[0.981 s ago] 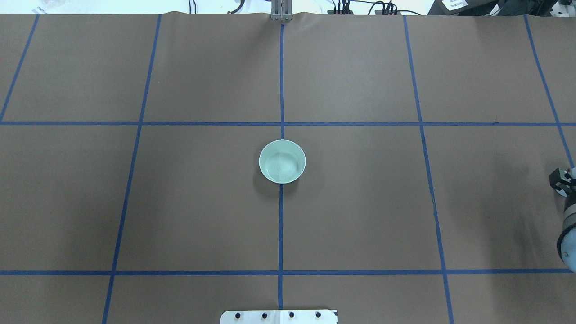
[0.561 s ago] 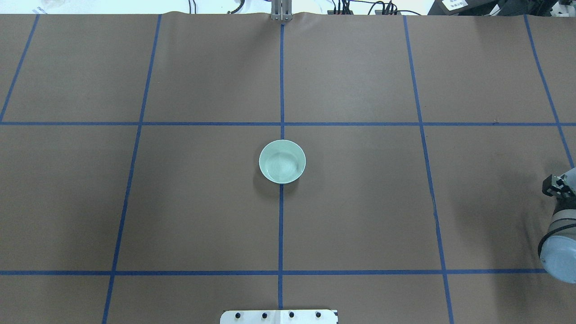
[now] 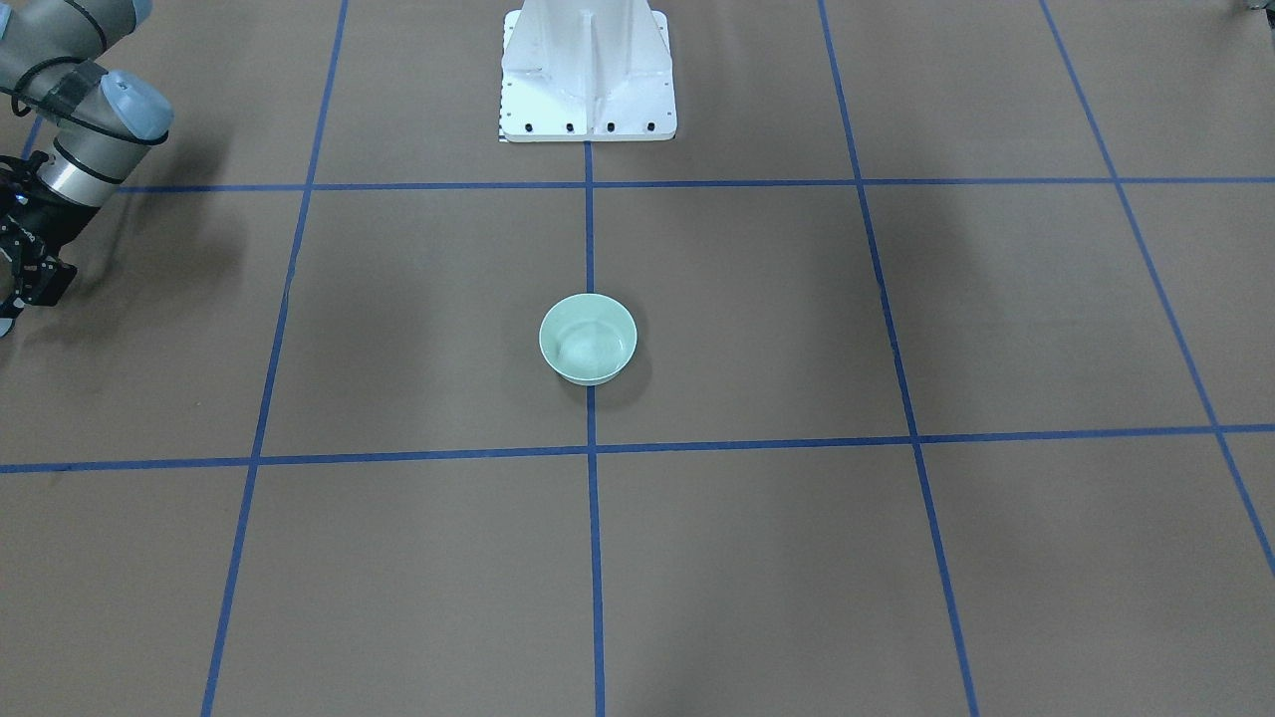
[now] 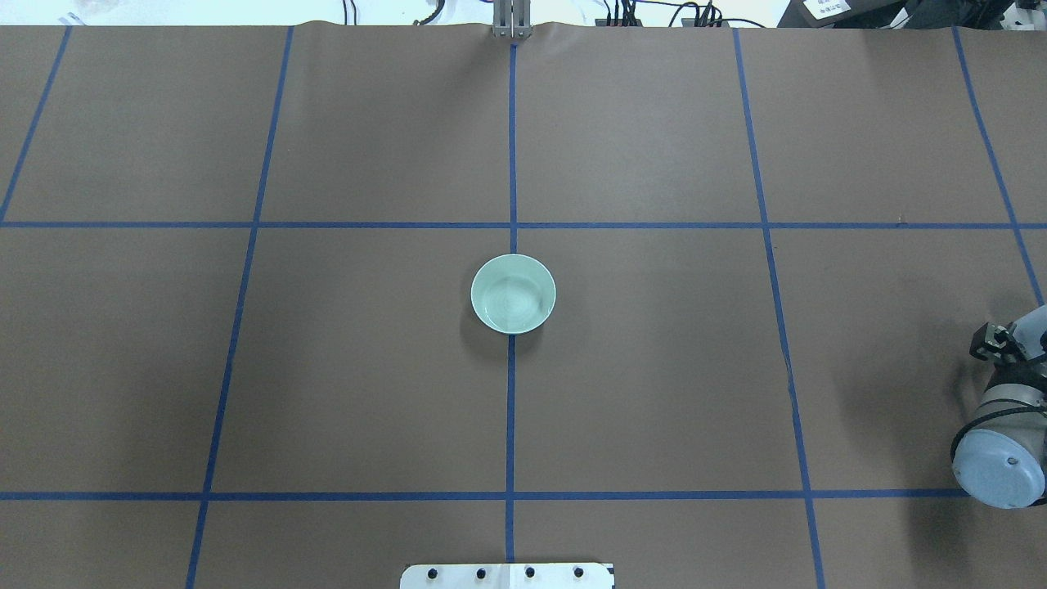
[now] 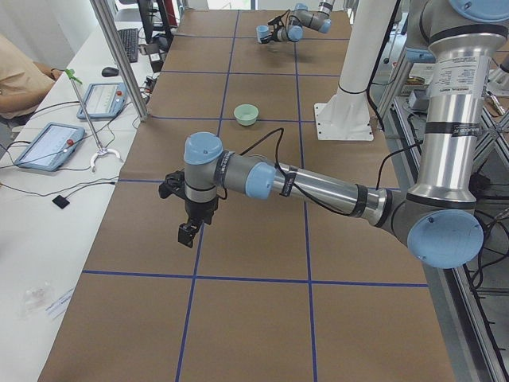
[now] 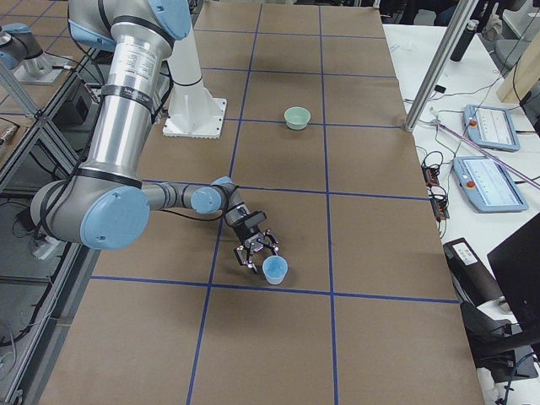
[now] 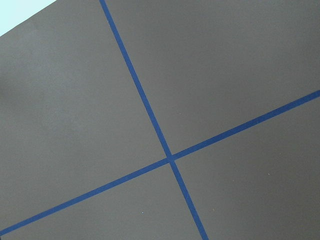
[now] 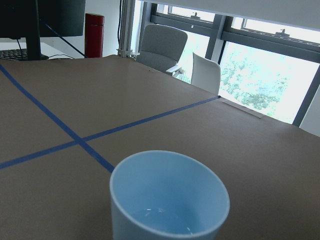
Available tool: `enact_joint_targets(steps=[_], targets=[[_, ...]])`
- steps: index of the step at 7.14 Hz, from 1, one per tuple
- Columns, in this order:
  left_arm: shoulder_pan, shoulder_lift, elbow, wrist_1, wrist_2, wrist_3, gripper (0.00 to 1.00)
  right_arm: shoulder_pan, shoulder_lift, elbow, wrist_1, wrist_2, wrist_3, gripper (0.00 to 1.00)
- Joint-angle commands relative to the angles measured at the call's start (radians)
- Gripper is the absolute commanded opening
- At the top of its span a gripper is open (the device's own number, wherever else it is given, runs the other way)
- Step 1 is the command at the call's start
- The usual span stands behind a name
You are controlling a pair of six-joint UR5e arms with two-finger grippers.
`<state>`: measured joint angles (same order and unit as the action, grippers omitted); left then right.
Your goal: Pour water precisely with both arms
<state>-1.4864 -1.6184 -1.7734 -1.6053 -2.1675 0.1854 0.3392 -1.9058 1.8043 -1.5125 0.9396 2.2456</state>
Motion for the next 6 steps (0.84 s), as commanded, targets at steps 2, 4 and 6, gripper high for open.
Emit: enact_joint_targets(steps=[2, 4, 6], targets=[[0.002, -0.001, 0.005, -0.001, 0.000, 0.000, 1.00, 0.004, 0.001, -0.037, 0.000, -0.016, 0.002, 0.97], [0.002, -0.001, 0.006, -0.001, 0.000, 0.000, 1.00, 0.020, 0.005, -0.045, 0.002, -0.018, 0.000, 0.97], [0.002, -0.001, 0.008, -0.001, 0.000, 0.000, 1.00, 0.052, 0.010, -0.052, 0.002, -0.018, -0.012, 0.95]])
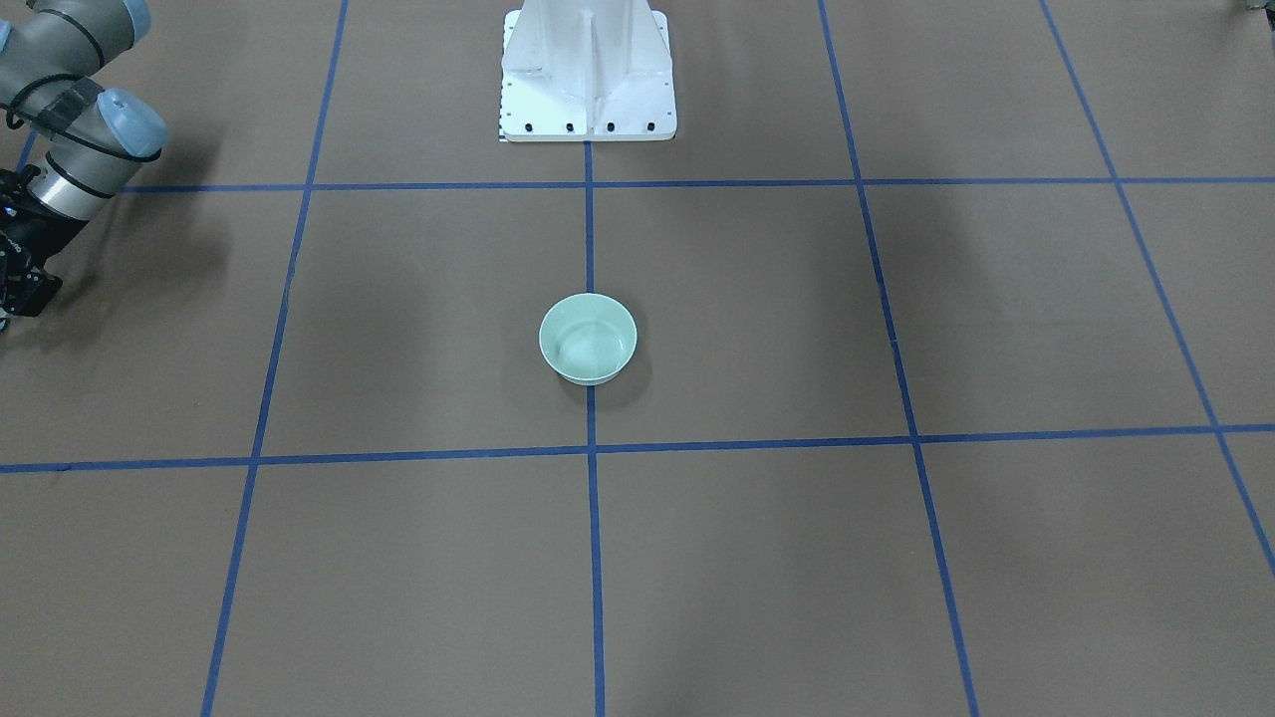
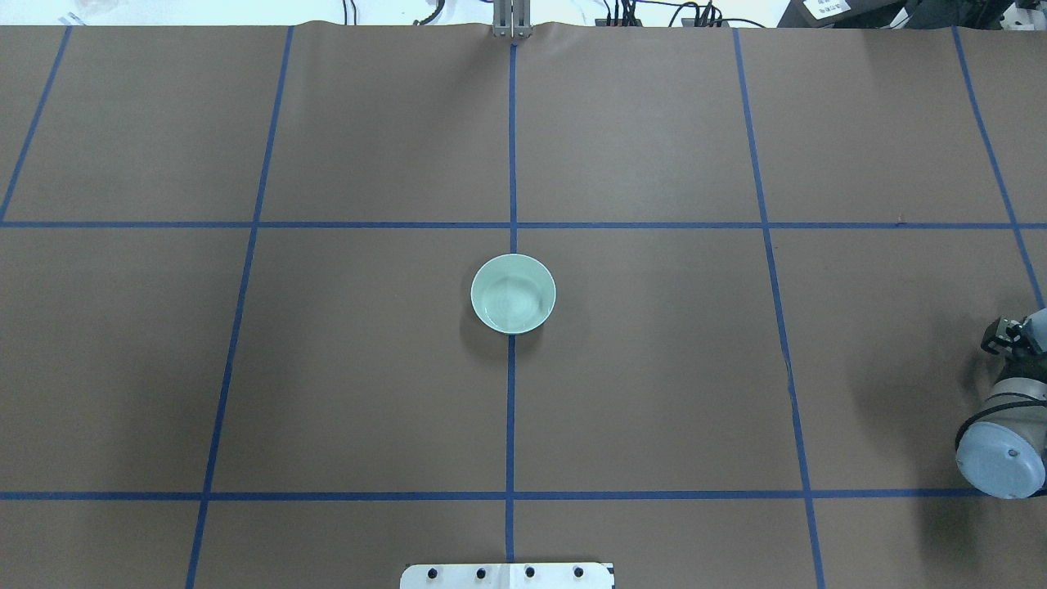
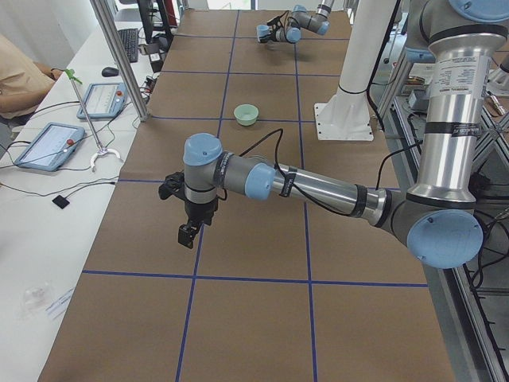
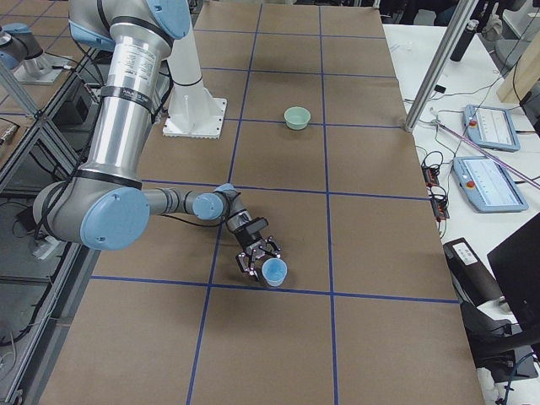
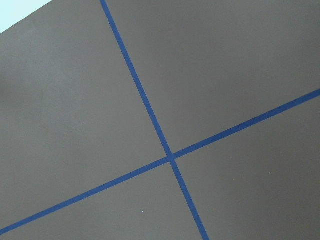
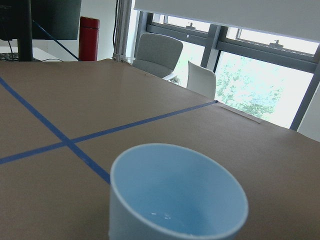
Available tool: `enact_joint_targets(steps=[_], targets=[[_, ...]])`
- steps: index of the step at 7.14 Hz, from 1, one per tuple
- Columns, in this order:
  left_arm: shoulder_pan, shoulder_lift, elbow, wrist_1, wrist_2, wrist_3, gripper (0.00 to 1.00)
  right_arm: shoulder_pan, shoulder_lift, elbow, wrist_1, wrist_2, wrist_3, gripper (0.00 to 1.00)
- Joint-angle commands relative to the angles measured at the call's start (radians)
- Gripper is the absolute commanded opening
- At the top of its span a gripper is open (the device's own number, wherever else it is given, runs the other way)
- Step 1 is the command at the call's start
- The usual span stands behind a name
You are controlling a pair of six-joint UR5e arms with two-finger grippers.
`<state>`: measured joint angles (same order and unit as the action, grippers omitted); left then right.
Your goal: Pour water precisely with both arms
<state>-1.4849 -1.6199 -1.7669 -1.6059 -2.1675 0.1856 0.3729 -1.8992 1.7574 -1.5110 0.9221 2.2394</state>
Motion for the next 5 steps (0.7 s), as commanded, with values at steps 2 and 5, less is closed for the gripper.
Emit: enact_joint_targets(steps=[2, 5], targets=[[0.000, 0.000, 0.003, 0.000, 0.000, 0.000, 1.00, 0.047, 0.005, -0.007, 0.000, -0.012, -0.017, 0.94], [0.002, 0.000, 0.007, 0.000, 0.000, 0.000, 1.00, 0.072, 0.008, -0.048, 0.009, -0.034, -0.018, 0.89]])
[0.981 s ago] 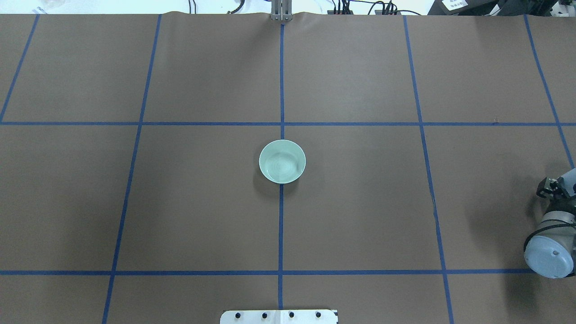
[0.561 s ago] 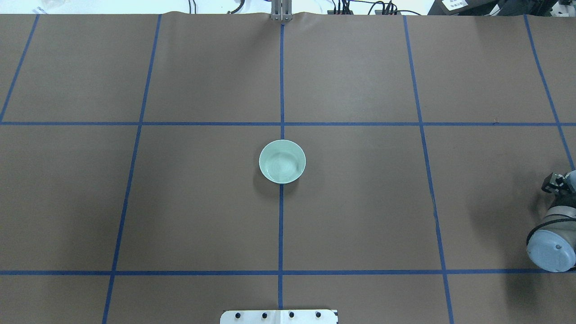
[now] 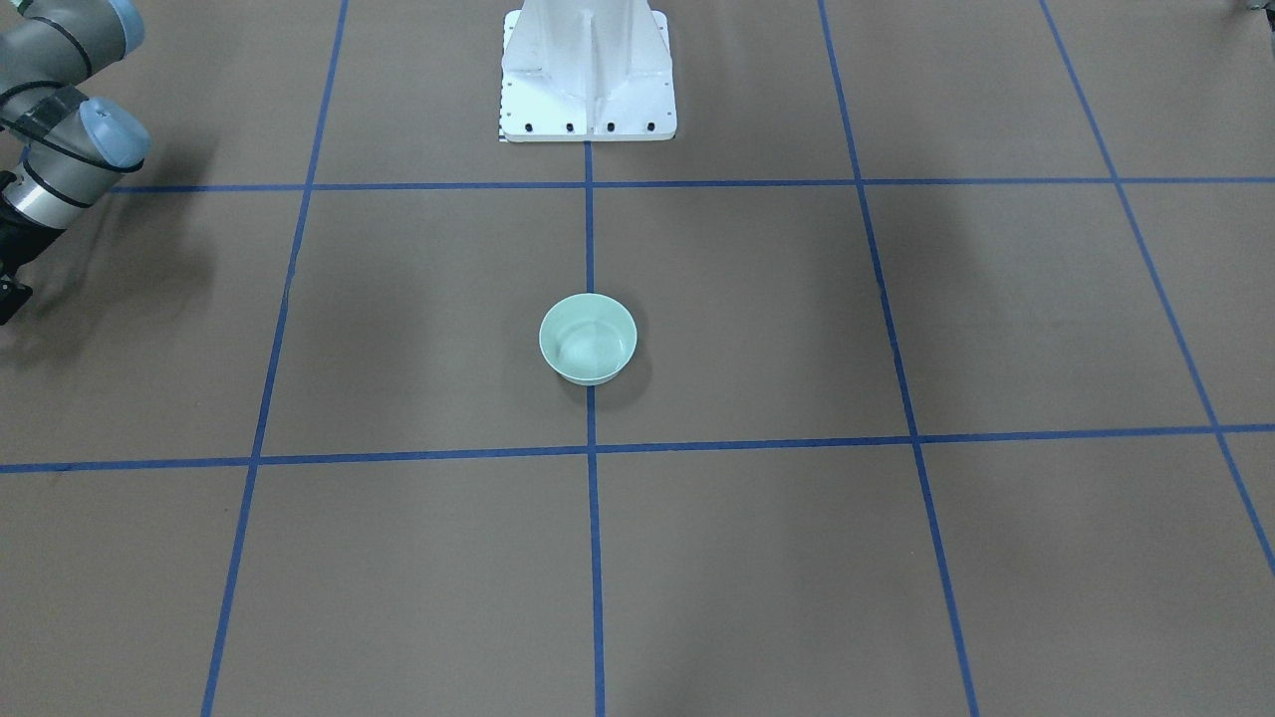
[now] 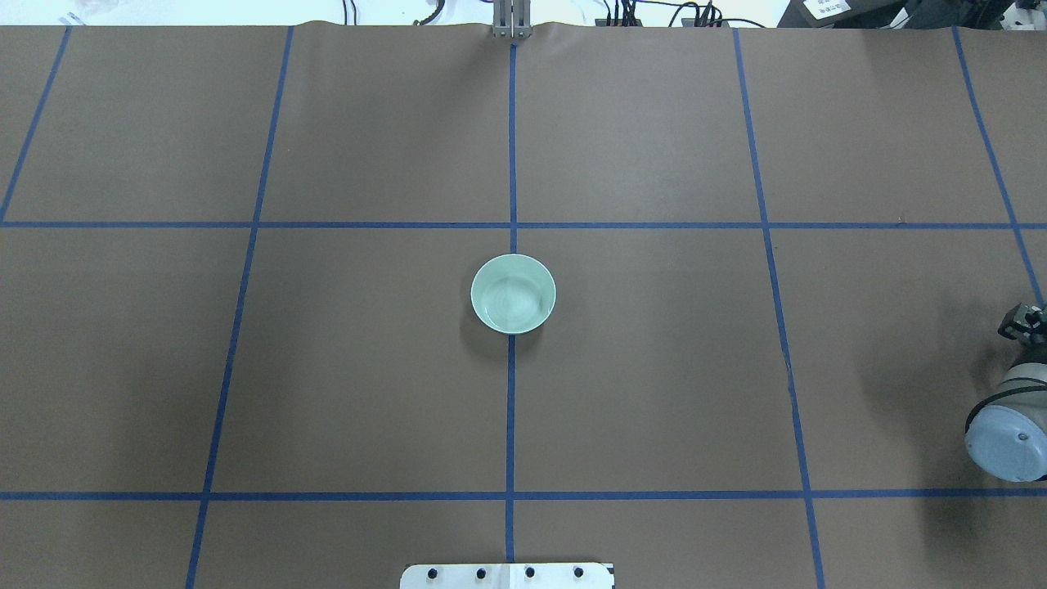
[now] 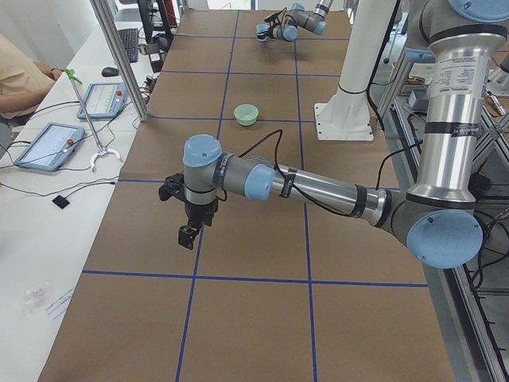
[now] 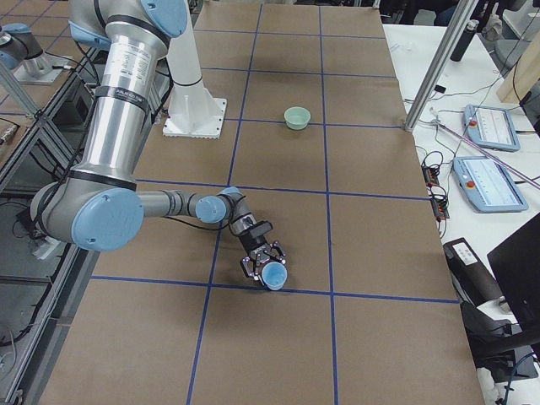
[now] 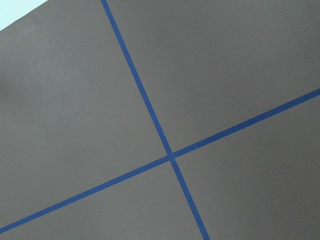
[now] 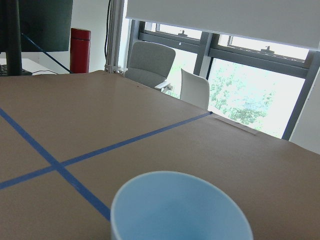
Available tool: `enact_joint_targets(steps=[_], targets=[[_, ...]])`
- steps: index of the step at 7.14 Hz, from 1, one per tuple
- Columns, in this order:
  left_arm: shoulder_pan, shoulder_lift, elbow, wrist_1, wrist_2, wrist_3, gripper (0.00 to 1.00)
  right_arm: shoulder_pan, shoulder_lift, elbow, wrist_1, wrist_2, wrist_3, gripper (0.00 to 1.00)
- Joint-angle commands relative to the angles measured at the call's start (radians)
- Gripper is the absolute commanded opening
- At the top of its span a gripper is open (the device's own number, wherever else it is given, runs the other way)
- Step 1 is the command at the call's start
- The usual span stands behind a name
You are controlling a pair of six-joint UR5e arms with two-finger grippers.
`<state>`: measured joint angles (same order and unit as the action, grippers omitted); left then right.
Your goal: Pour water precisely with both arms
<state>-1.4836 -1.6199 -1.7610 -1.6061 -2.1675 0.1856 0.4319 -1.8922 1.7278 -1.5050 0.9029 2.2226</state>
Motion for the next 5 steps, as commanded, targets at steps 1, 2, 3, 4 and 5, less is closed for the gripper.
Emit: enact_joint_targets(steps=[1, 2, 3, 4, 5], targets=[[0.000, 0.000, 0.000, 0.000, 0.000, 0.000, 1.00, 0.018, 0.001, -0.019, 0.003, -0.021, -0.001, 0.86], [0.000, 0.000, 0.002, 0.000, 0.000, 0.000, 1.00, 0.018, 0.002, -0.020, 0.003, -0.024, 0.000, 0.69], [0.000, 0.000, 0.002, 0.000, 0.000, 0.000, 1.00, 0.019, 0.001, -0.020, 0.003, -0.025, -0.001, 0.21], [0.000, 0.000, 0.002, 0.000, 0.000, 0.000, 1.00, 0.021, 0.002, -0.019, 0.003, -0.056, 0.000, 0.01], [0.000, 0.000, 0.005, 0.000, 0.000, 0.000, 1.00, 0.037, 0.002, -0.017, 0.005, -0.062, -0.001, 0.00]])
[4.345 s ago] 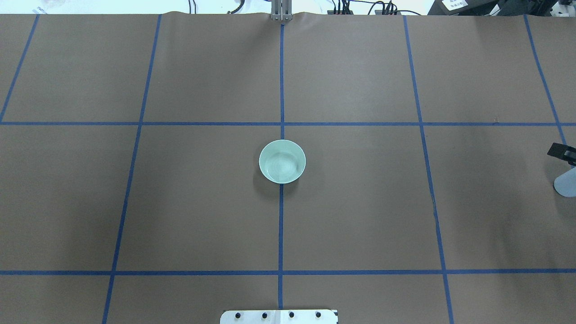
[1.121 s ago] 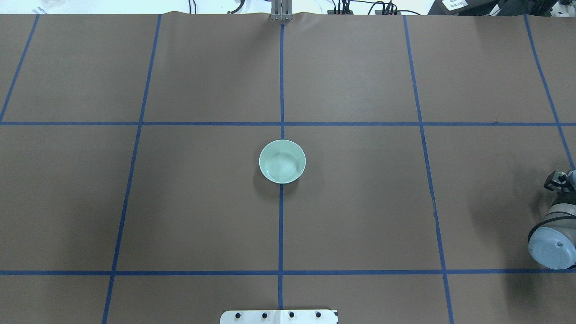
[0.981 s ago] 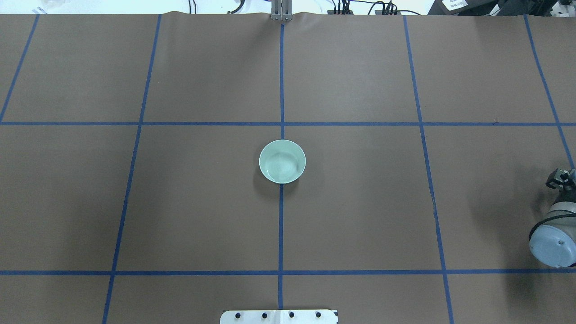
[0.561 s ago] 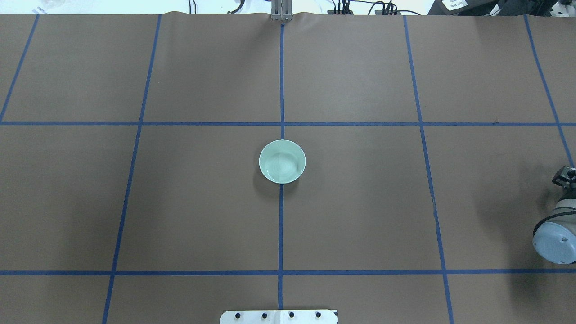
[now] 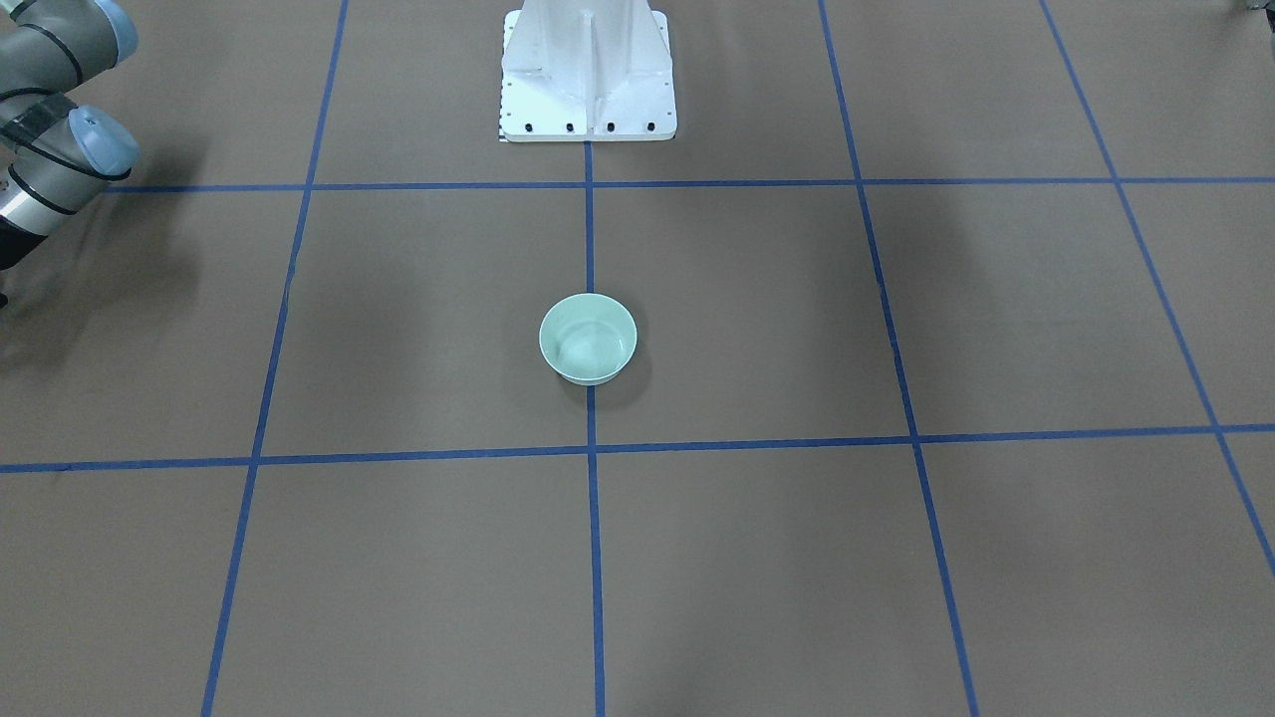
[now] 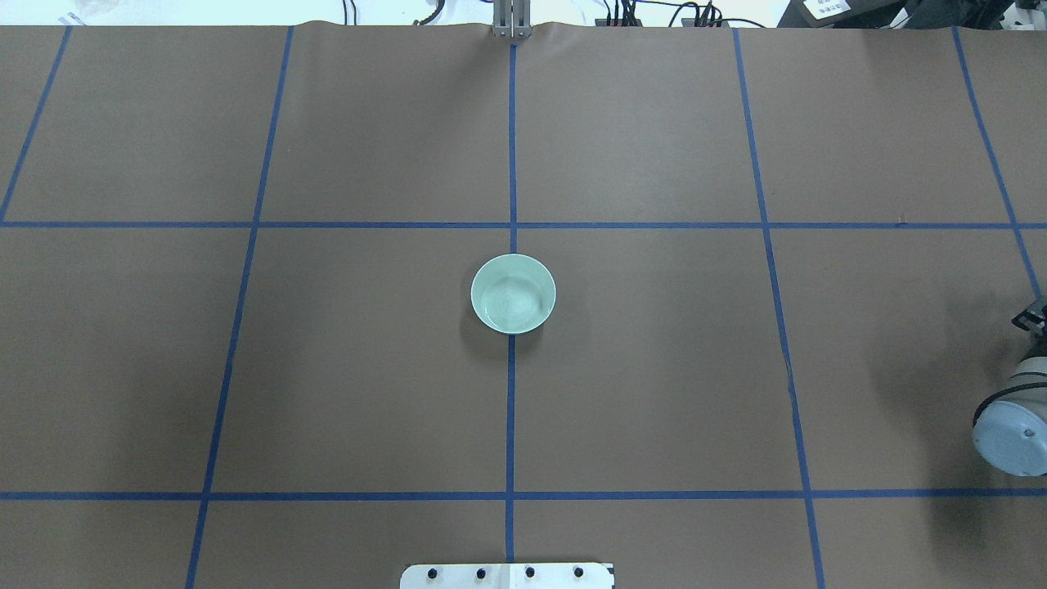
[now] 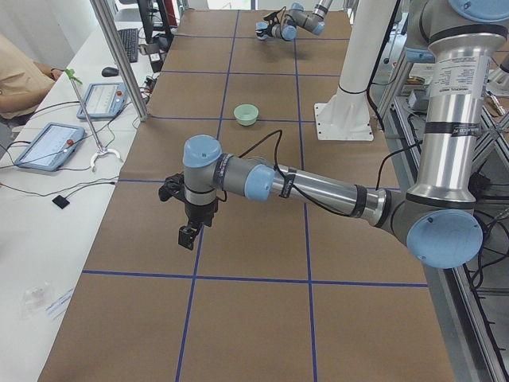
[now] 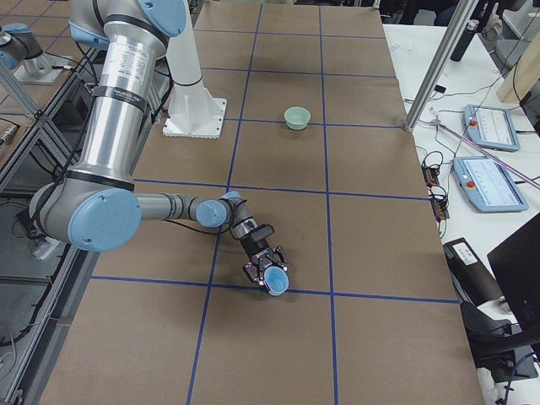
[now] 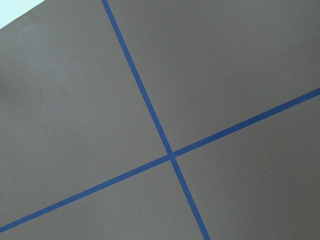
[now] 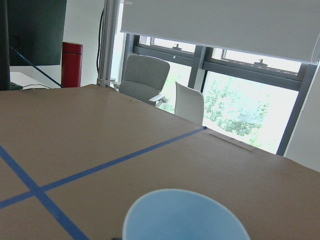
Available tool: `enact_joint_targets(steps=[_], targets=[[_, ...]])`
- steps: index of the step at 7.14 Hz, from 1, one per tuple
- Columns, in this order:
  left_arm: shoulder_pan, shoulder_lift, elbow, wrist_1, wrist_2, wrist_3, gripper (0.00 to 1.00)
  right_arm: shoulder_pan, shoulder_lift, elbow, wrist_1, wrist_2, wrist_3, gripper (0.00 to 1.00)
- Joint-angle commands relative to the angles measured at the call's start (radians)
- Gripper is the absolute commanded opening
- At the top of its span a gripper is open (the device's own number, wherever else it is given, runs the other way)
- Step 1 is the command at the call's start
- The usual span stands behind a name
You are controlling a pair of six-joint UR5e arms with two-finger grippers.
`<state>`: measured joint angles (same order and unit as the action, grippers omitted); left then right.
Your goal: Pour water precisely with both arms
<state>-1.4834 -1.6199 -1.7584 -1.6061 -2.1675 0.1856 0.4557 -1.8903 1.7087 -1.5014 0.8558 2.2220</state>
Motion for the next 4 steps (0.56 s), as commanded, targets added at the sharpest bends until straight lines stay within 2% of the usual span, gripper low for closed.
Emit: enact_joint_targets(steps=[1, 2, 4], targets=[[-0.002, 0.000, 0.010, 0.002, -0.012, -0.003, 1.00, 0.033, 0.004, 0.008, 0.003, -0.015, -0.037, 0.00], [-0.002, 0.012, 0.028, 0.003, -0.070, -0.011, 1.00, 0.065, 0.023, 0.011, 0.036, -0.015, -0.106, 0.00], [-0.043, 0.043, 0.037, 0.014, -0.161, -0.011, 1.00, 0.122, 0.031, 0.009, 0.258, -0.011, -0.325, 0.00]])
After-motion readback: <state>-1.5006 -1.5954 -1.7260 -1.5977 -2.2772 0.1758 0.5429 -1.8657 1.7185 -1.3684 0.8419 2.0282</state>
